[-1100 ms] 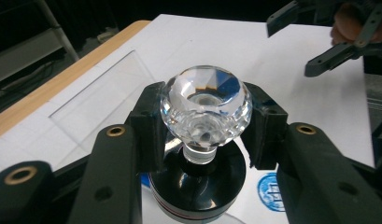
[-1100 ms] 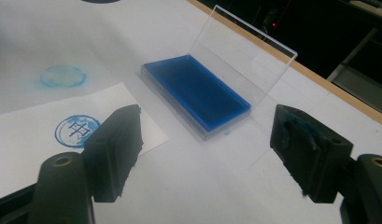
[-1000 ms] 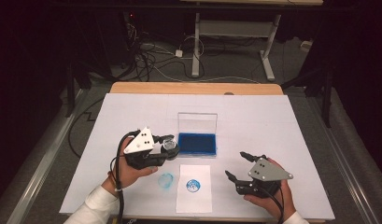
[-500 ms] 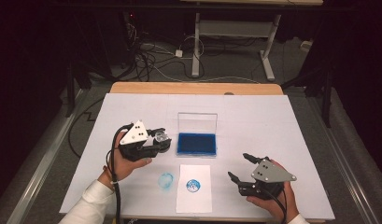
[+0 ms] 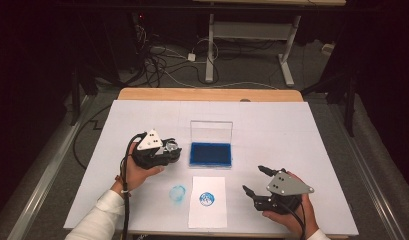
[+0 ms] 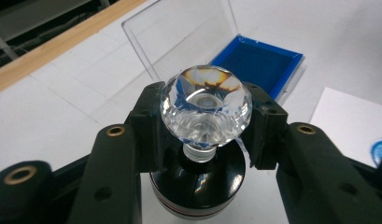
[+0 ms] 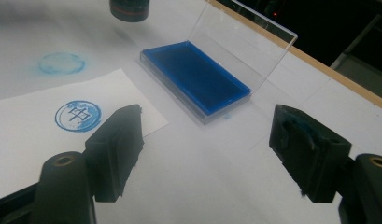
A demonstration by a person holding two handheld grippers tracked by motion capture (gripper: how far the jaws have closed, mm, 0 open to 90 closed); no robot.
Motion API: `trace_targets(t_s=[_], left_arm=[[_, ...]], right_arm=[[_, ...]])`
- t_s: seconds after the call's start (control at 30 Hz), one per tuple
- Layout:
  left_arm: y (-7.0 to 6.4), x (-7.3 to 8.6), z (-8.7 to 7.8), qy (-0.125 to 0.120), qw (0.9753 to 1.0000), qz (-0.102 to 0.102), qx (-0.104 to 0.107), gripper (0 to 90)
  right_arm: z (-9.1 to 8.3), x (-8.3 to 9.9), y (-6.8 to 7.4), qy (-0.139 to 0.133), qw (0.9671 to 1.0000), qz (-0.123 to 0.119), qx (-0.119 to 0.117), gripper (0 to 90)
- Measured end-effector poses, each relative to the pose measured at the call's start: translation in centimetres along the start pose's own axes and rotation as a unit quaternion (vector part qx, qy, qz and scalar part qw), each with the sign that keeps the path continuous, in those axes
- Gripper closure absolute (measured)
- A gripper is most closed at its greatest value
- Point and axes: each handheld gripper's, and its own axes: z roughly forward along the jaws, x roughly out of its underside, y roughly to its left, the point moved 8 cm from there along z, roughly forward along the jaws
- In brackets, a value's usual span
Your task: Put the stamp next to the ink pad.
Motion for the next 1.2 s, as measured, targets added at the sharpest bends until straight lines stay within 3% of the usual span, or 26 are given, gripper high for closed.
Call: trace_targets(t_s=[0.1,0.27,0.47,0.7,0.83,0.93,1.2], left_arm=[[0.6,0.1,1.2,0.0,0.9999,-0.015,-0.001,53.8],[0.9,0.3,3.1,0.011,0.9998,-0.013,-0.005,53.7],[0.9,0.7,4.2,0.03,0.9995,-0.009,-0.008,53.6],[0.8,0.9,4.4,0.019,0.9991,-0.037,0.013,53.4],[0.9,1.0,4.4,0.024,0.9989,-0.04,0.008,51.8],[1.0,1.1,4.4,0.022,0.9981,-0.057,0.01,48.1],[0.9,0.3,3.7,0.008,0.9985,-0.053,-0.009,37.3]], right_arm=[[0.1,0.1,0.0,0.002,1.0,-0.001,-0.003,26.0],[0.3,0.2,-0.2,0.004,1.0,0.005,0.0,26.1],[0.4,0.3,-0.2,0.006,1.0,0.006,-0.002,26.2],[0.4,0.4,-0.2,0.007,0.9999,0.007,-0.004,26.3],[0.5,0.4,-0.2,0.008,0.9999,0.005,-0.006,26.4],[0.5,0.4,0.0,0.011,0.9999,0.003,-0.01,26.5],[0.4,0.3,0.0,0.007,0.9999,0.002,-0.009,26.5]])
